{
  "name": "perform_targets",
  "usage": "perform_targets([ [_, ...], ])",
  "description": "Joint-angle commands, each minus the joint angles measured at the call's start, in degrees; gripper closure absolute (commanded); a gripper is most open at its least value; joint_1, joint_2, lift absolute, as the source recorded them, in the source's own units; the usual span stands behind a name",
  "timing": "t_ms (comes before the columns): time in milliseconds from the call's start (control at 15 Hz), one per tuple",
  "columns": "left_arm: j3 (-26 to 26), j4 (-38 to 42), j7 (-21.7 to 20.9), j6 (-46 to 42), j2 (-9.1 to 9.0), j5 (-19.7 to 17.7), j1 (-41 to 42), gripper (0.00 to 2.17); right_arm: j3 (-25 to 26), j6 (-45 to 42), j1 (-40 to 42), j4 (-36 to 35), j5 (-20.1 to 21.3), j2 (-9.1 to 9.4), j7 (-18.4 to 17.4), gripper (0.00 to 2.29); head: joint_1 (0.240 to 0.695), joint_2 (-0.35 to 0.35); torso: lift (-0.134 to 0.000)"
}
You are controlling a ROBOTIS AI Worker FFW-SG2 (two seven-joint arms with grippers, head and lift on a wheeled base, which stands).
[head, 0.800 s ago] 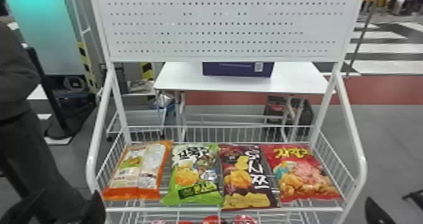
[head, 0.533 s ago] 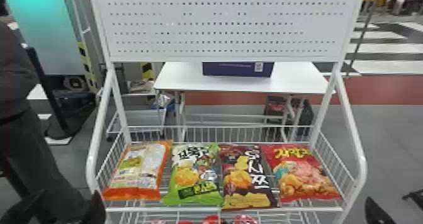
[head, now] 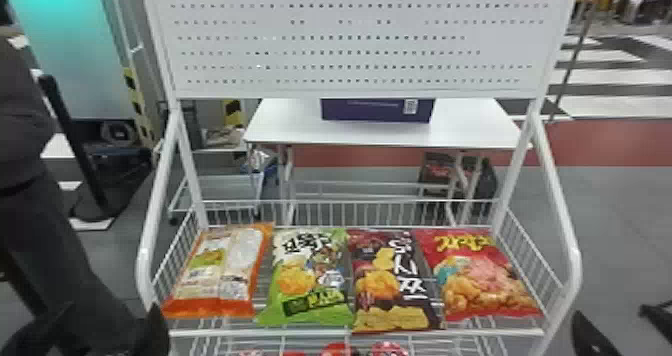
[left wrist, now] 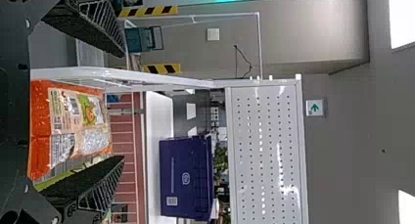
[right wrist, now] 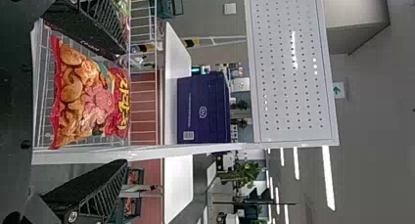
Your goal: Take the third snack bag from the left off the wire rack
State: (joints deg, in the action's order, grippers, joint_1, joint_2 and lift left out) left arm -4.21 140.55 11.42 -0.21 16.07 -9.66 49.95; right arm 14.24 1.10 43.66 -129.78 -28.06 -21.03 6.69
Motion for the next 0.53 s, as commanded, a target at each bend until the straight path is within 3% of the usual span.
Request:
perform_targets([
  [0, 1.3, -0.1, 0.0, 0.0, -0.42, 1.1, 0.1, 0.15, -6.0, 4.8, -8.3, 4.8, 1.3, 0.03, -0.3, 0.10, 0.499, 0.000, 0.000],
  [333, 2.8, -0.7, 0.1, 0.2, -0.95, 2.7, 0.1, 0.15, -20.5, 24.5, -30.2, 15.6, 8.2, 4.16, -1.9, 0.10, 0.499, 0.000, 0.000],
  [467, 2.8, -0.8, 0.1, 0.2, -0.95, 2.7, 0.0, 0.15, -24.9, 27.9, -36.2, 20.4, 9.8, 5.47, -2.0, 0.10, 0.499, 0.000, 0.000],
])
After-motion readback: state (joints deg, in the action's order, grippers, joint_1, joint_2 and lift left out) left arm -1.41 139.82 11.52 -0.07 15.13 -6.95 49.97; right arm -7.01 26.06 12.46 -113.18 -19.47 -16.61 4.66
